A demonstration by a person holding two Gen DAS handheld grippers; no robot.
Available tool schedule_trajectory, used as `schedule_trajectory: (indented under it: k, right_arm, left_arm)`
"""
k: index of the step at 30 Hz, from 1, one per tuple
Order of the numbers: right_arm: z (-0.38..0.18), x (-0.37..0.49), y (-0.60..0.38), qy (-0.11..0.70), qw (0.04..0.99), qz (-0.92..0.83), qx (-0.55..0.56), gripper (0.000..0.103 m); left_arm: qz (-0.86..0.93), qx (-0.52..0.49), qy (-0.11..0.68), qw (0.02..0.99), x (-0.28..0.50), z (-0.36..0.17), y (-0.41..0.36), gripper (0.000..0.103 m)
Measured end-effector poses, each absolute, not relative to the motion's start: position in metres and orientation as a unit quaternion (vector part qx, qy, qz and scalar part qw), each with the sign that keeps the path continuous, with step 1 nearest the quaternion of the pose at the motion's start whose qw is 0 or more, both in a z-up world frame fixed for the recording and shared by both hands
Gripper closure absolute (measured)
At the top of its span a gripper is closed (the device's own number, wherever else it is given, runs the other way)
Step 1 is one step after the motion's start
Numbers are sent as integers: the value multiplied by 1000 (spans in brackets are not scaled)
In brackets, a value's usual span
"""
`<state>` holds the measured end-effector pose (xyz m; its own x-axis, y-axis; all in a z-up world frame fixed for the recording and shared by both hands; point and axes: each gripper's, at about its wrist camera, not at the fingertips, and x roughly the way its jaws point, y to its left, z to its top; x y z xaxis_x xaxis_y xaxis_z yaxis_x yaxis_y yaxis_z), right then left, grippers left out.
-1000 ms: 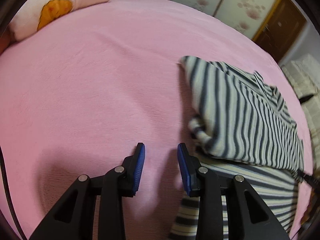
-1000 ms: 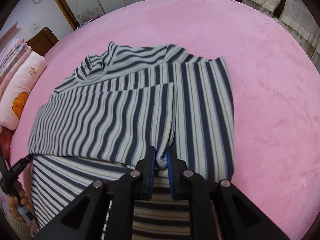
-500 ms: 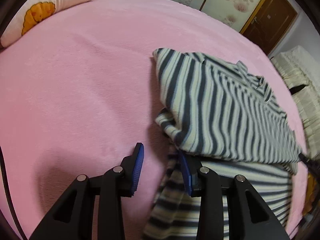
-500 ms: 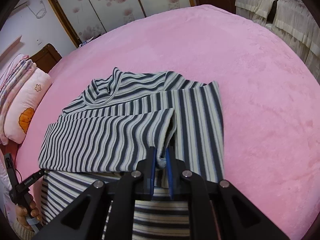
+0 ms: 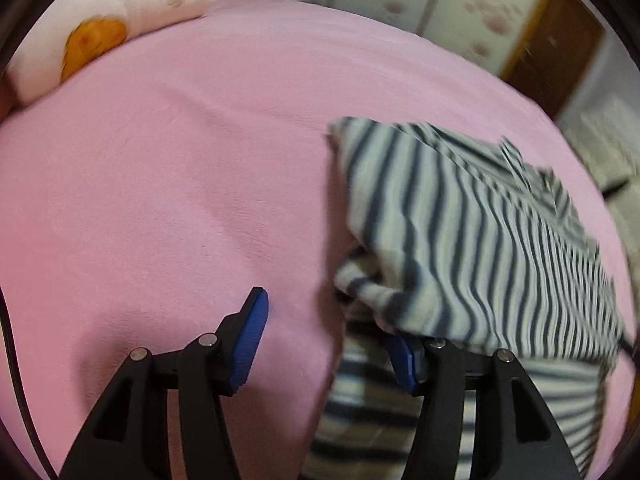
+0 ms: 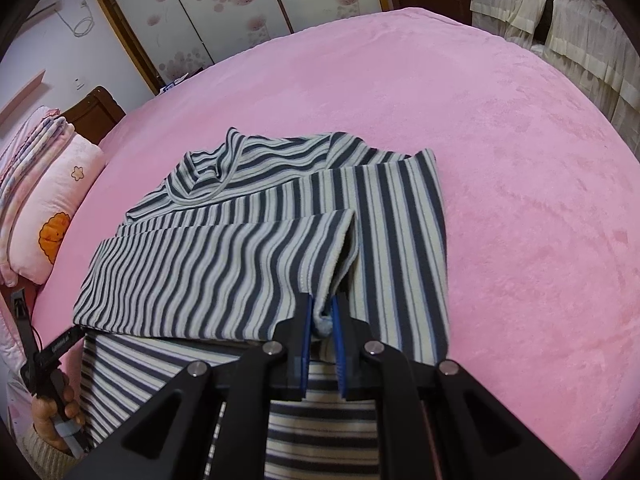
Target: Fold small clothes
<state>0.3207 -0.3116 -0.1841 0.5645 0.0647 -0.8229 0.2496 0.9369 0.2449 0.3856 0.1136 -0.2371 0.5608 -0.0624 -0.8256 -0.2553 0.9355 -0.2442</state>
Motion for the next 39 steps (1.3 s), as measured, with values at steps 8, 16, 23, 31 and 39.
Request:
schedule_trajectory:
  k: [8,16,23,31,39]
  right_arm:
    - [-207,312,-327,485,852,-71,186,94]
    - [-203,311,-331,489,846,-62,202,87]
    - [-176,304,-350,450,862,-80,219,86]
    - [-170,333,-310,448,882,-47,139,86]
    - [-207,356,-282,488,867,-56,81,86]
  left_arm:
    - [90,-212,440,868,371,-239,117,64]
    - [119,-270,454,840,352,-246,153,84]
    - [122,-240,444,855,344,-214,161,84]
    - [46,-176,461,868,380,-197,103,84]
    - [33,-83,500,861,408,-225,60,81]
